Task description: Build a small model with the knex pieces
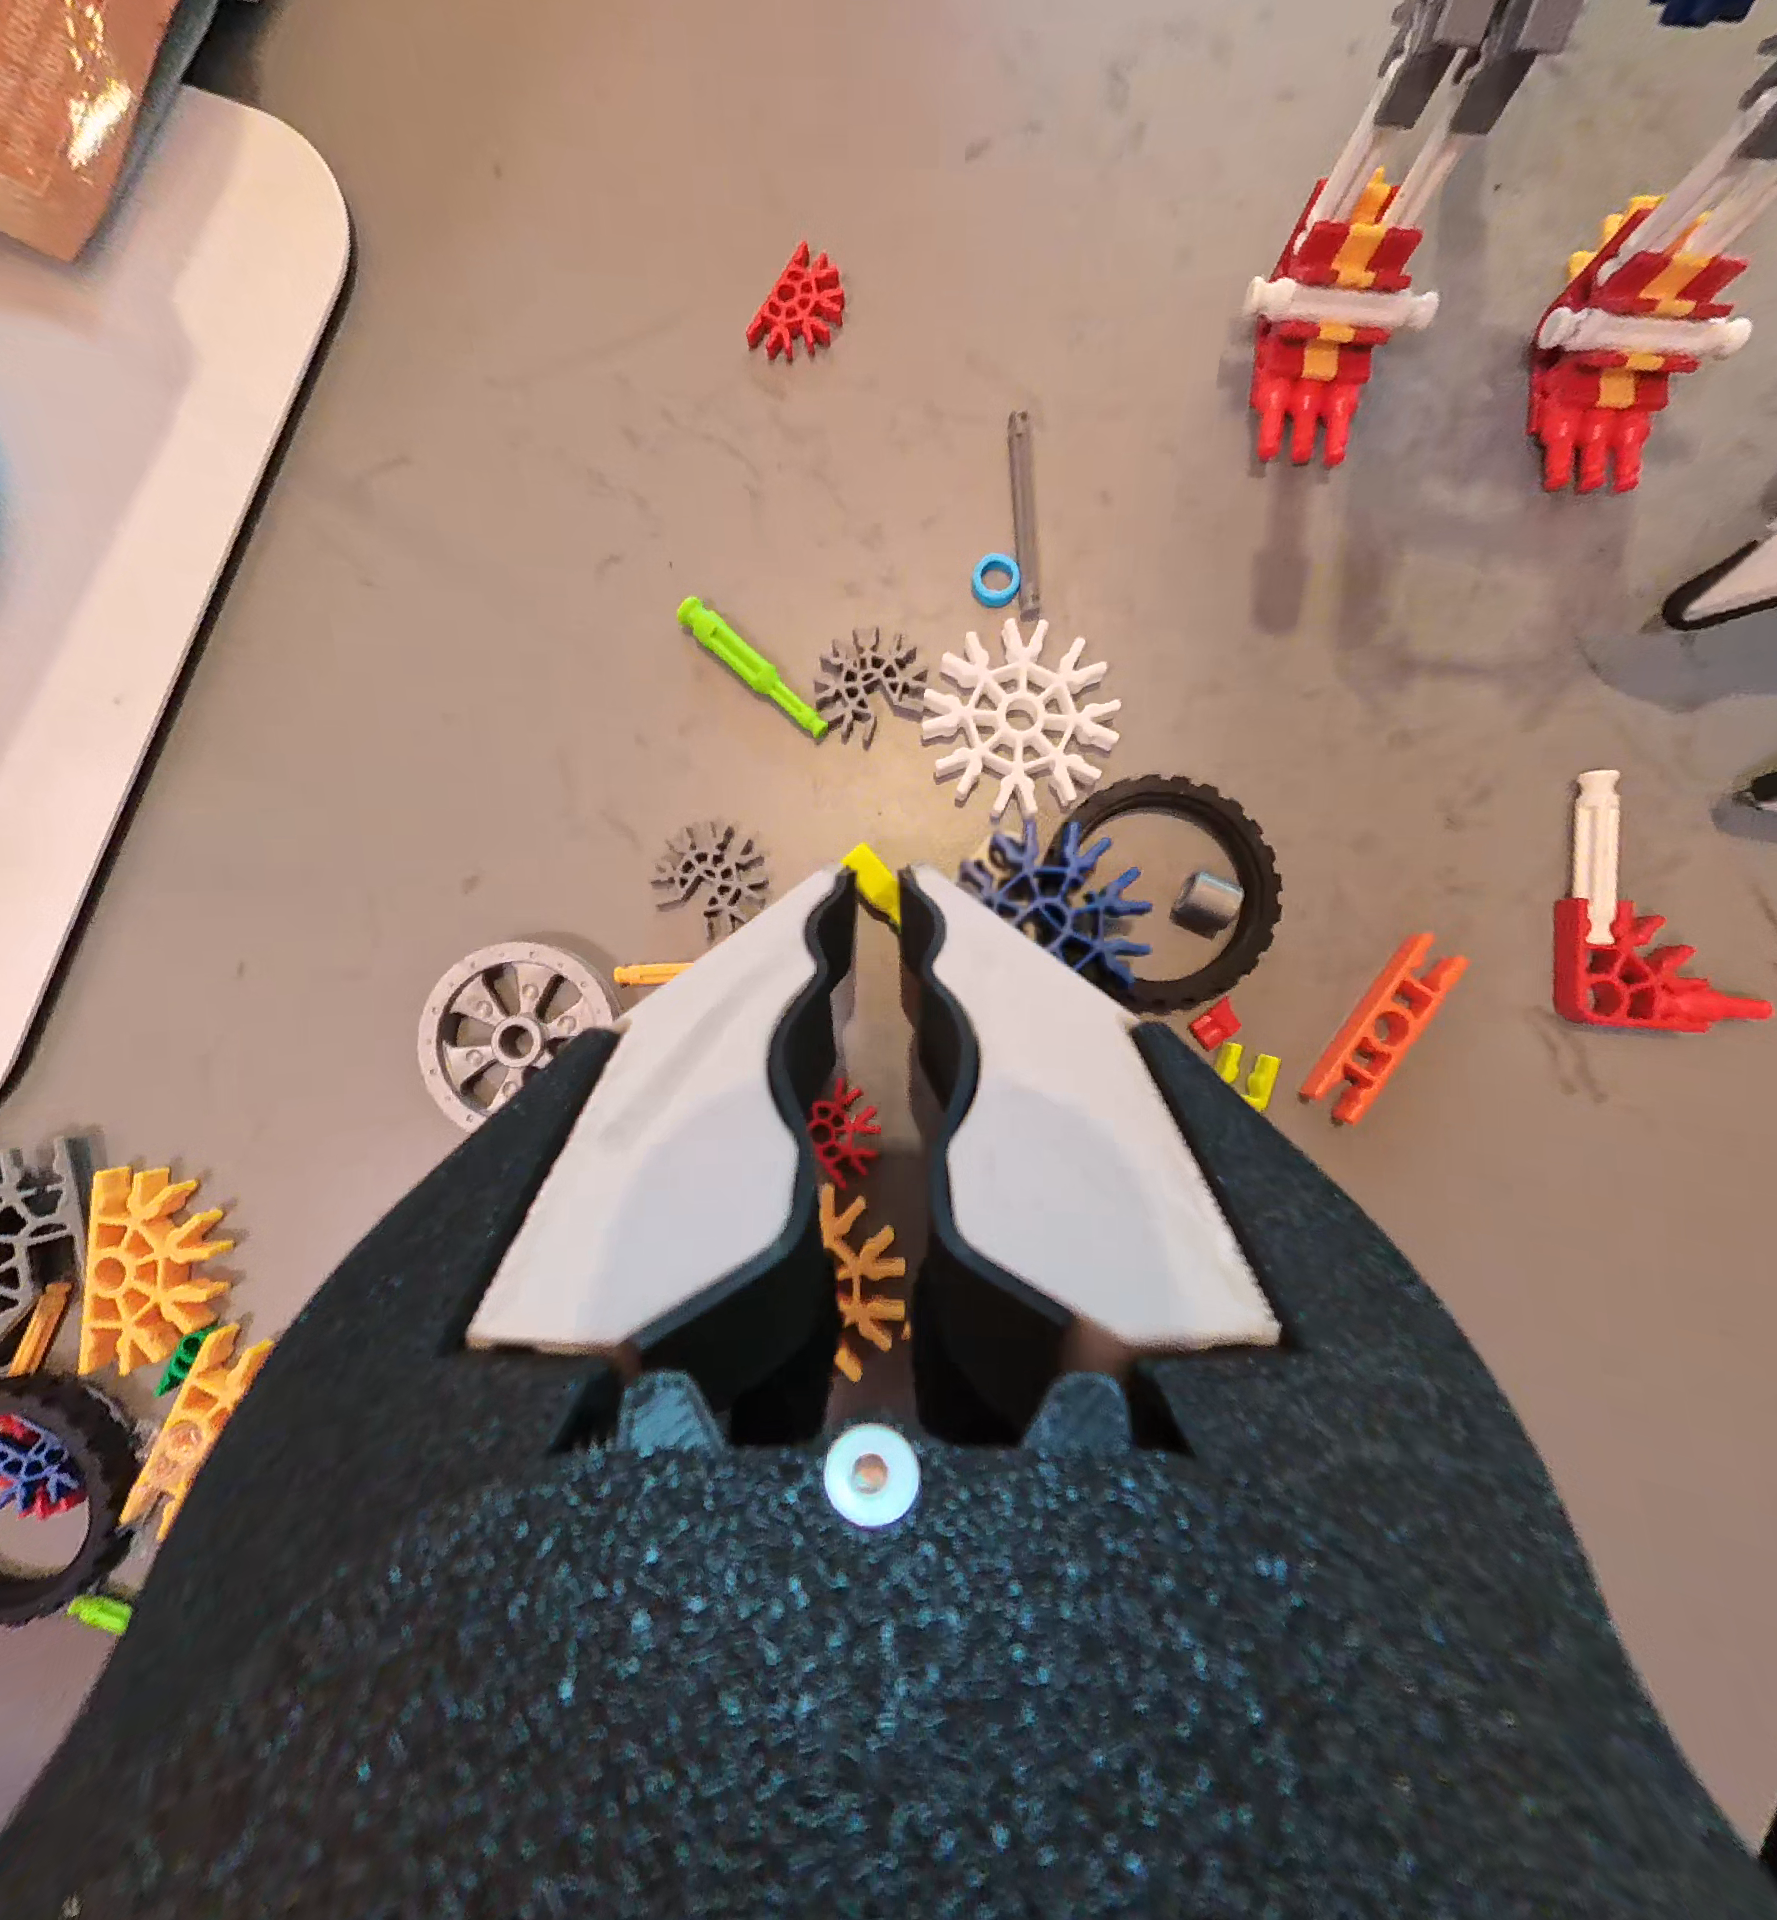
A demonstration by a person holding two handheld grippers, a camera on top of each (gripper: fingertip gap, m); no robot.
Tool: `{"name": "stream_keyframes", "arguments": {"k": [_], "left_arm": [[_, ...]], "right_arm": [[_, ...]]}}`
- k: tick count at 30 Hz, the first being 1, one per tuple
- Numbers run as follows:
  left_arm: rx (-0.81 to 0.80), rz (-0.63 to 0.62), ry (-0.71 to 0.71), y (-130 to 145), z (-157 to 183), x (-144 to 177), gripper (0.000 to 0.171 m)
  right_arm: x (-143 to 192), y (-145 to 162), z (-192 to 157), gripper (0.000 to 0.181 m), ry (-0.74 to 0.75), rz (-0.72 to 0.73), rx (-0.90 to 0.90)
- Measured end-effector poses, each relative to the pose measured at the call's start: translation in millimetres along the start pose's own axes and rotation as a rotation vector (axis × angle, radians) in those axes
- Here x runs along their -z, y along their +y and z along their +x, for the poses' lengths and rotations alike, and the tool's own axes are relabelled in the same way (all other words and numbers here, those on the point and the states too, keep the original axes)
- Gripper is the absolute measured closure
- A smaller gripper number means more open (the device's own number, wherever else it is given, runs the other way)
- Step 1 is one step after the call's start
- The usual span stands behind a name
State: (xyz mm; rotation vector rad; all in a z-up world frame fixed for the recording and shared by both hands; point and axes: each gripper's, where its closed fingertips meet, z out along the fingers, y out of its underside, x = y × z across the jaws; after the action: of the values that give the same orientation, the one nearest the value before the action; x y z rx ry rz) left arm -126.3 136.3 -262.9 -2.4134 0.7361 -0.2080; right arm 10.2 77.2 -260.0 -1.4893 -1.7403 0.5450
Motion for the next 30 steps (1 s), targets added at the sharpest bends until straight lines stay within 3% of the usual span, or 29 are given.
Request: {"name": "stream_keyframes", "arguments": {"k": [24,30], "left_arm": [[-0.035,0.025,0.002,1,-3,-8,0.163],[-0.033,0.088,-0.023,-7,-10,1,0.164]], "right_arm": [[0,1,1,0.149,0.009,-0.006,0.000],[0,0,2,0.149,0.013,-0.001,0.002]]}}
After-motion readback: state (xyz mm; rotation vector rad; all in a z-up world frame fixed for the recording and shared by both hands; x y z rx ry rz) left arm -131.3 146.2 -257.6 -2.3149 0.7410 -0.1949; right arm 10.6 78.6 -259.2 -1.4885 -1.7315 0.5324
